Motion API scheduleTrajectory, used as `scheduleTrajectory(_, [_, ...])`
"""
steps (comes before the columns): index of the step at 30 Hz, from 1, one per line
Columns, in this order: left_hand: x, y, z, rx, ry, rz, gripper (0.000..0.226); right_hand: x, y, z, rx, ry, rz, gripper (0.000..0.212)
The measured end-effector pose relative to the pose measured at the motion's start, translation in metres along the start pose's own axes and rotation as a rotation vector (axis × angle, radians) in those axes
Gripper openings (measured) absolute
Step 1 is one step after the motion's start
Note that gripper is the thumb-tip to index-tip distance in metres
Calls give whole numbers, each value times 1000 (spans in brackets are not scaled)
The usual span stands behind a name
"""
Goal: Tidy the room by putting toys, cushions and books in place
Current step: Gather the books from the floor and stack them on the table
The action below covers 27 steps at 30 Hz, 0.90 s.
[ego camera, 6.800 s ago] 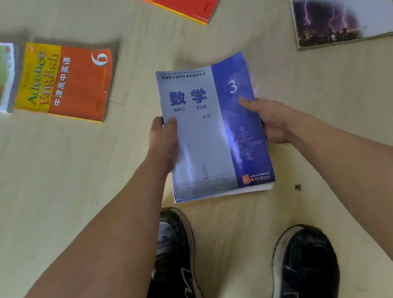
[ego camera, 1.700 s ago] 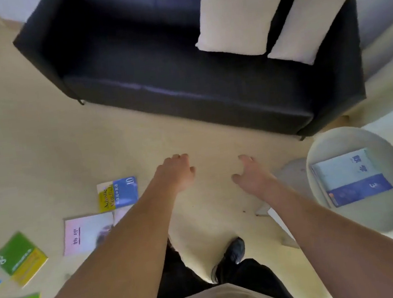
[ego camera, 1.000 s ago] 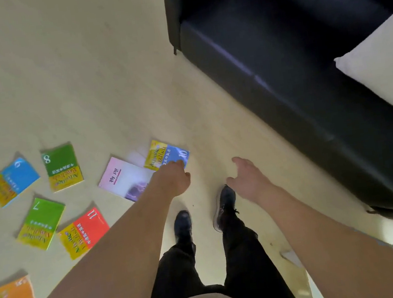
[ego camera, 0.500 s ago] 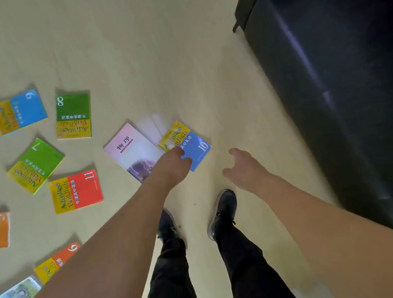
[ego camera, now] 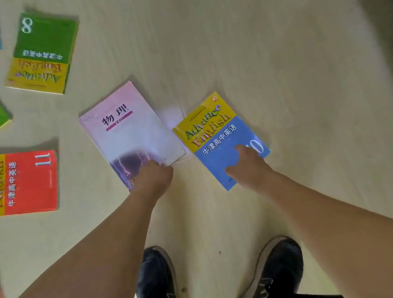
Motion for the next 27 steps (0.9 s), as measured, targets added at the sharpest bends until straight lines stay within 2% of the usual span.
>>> scheduleTrajectory(1, [6, 19, -7, -16, -47, 38, 46, 7, 27, 5, -23, -24, 47, 43])
scheduleTrajectory(3, [16, 50, -16, -28, -76, 117, 45, 11, 69, 9, -42, -80, 151, 54])
scheduleTrajectory(6, [23, 80, -30, -44, -3, 341, 48, 15, 116, 10, -61, -127, 277, 74])
scheduleTrajectory(8, [23, 92, -31, -13, 1, 492, 47, 20, 136, 9, -103, -183, 352, 78])
scheduleTrajectory(9, [22, 94, -29, -18, -20, 509, 48, 21, 139, 11, -115, -225, 372, 79])
scheduleTrajectory(12, [14, 89, -35, -186, -178, 516, 62, 23, 135, 21, -111, -314, 383, 82])
scheduleTrajectory(14, [11, 84, -51, -371, -363, 522, 94, 17, 137, 23, -88, -297, 389, 90])
scheduleTrajectory(16, [19, 89, -68, -478, -500, 477, 124, 11, 150, 24, -10, -234, 351, 114])
scheduleTrajectory(18, [26, 96, -78, -488, -584, 418, 136, 5, 162, 22, 103, -161, 295, 139])
scheduleTrajectory(20, [27, 101, -77, -474, -593, 388, 139, -2, 171, 17, 179, -157, 267, 151])
scheduleTrajectory(22, [18, 97, -72, -476, -537, 403, 135, -9, 170, 9, 194, -167, 283, 154])
scheduleTrajectory(27, [3, 90, -59, -492, -448, 382, 124, -11, 164, 7, 213, -79, 292, 141])
Point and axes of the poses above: each hand's wrist, its own y-axis towards the middle knuckle, its own x-axis out of the palm, z = x × y, the point moved 7 cm from there along y, towards the middle knuckle, and after that the axes turned 6 degrees about -z, right-handed, at the moved point
